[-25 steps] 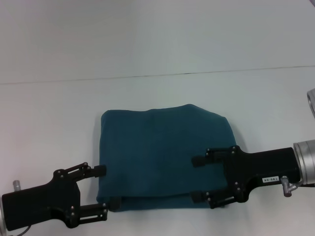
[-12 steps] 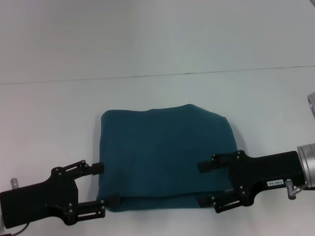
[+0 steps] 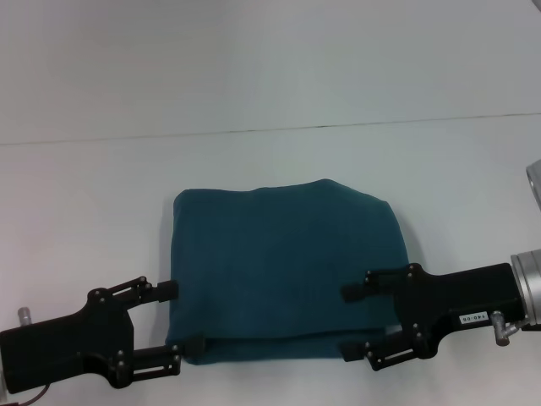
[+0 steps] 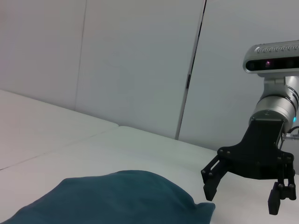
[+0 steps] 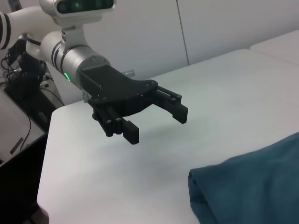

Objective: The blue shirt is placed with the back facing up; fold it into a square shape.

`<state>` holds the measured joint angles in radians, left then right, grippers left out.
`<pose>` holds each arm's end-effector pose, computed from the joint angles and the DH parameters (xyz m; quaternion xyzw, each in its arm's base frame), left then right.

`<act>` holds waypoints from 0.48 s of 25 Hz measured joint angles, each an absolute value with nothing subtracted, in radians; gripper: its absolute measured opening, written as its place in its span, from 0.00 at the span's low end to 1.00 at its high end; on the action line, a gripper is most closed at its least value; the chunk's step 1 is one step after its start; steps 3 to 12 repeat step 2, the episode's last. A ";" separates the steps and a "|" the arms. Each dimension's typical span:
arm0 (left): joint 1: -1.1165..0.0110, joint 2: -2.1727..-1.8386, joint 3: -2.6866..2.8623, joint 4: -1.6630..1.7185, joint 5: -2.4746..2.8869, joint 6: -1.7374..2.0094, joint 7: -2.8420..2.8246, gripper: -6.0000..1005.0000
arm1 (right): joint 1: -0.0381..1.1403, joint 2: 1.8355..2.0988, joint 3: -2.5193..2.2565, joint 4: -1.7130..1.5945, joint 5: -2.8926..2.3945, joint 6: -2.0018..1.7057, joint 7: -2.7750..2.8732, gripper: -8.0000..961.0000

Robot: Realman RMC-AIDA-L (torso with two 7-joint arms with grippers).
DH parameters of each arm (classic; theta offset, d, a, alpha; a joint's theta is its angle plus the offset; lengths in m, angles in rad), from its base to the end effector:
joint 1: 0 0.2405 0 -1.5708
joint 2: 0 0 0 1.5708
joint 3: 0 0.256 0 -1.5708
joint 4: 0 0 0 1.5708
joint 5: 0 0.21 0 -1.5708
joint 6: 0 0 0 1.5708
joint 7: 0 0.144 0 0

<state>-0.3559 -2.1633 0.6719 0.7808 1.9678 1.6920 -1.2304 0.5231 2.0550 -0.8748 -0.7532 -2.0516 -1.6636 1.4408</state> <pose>-0.2753 0.2764 -0.0061 -0.9353 -0.1707 -0.2781 0.1367 0.2502 0.3147 -0.0040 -0.9710 0.1667 0.1683 0.0314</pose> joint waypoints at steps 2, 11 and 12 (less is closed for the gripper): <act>-0.356 -2.163 0.672 0.781 1.968 1.692 -1.234 0.84 | 0.527 2.055 -0.874 -0.753 -2.060 -1.664 1.445 0.95; -0.356 -2.163 0.672 0.781 1.968 1.692 -1.234 0.84 | 0.527 2.055 -0.874 -0.753 -2.060 -1.664 1.445 0.95; -0.356 -2.163 0.672 0.781 1.968 1.692 -1.234 0.84 | 0.527 2.055 -0.874 -0.753 -2.060 -1.664 1.445 0.95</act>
